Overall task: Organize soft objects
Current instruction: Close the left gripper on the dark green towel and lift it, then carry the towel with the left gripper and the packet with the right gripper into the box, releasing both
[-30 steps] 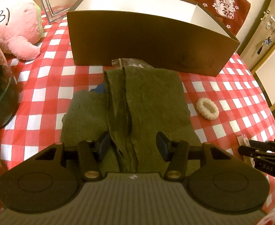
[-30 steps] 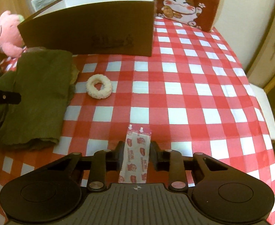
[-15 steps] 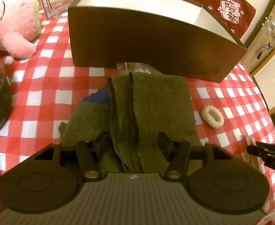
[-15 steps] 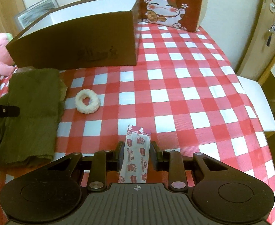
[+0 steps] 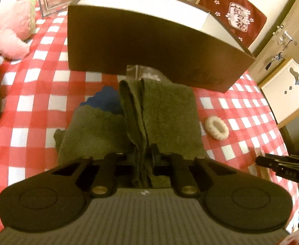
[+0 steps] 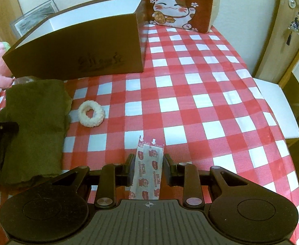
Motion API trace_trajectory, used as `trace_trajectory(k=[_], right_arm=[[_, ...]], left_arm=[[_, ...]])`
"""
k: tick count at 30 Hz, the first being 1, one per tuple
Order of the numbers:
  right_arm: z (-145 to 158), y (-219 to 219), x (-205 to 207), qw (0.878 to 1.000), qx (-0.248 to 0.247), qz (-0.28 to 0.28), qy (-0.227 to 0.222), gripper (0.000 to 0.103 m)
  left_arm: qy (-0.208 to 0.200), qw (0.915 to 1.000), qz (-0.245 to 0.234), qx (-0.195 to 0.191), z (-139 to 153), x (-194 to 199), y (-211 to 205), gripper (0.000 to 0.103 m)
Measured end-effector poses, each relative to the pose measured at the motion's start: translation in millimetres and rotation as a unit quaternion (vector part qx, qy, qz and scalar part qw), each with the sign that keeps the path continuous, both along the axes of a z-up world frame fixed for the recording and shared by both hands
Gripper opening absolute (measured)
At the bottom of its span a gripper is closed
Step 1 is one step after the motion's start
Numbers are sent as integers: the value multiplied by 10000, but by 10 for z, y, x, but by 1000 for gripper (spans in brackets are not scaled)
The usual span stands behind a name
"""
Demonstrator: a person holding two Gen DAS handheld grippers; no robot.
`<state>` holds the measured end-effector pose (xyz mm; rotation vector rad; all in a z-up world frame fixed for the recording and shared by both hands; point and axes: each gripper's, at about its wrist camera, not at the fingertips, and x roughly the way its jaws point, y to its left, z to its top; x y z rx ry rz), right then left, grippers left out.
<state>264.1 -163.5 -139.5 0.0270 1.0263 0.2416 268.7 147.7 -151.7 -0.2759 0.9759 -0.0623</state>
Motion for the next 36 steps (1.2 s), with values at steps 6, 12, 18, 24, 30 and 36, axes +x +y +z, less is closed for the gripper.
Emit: trace_trajectory(k=[6, 12, 18, 24, 30, 36], right_arm=[[9, -9, 1, 10000, 12, 14, 3, 30], [13, -21, -49, 10000, 16, -11, 31, 30], [64, -66, -91, 9999, 56, -84, -37, 30], [124, -113, -124, 9998, 118, -83, -133, 30], [215, -163, -150, 9995, 179, -53, -256, 30], [354, -234, -145, 9989, 232, 38, -408, 30]], left_arm=[[115, 9992, 196, -319, -143, 93, 25, 35], [-22, 10000, 4, -90, -78, 76, -98, 5], [-241, 9997, -23, -4, 155, -94, -149, 5], [-661, 9978, -89, 63, 552, -265, -263, 4], [-1082, 9940, 85, 113, 950, -382, -244, 4], [-1328, 9902, 329, 283, 1257, -436, -137, 4]])
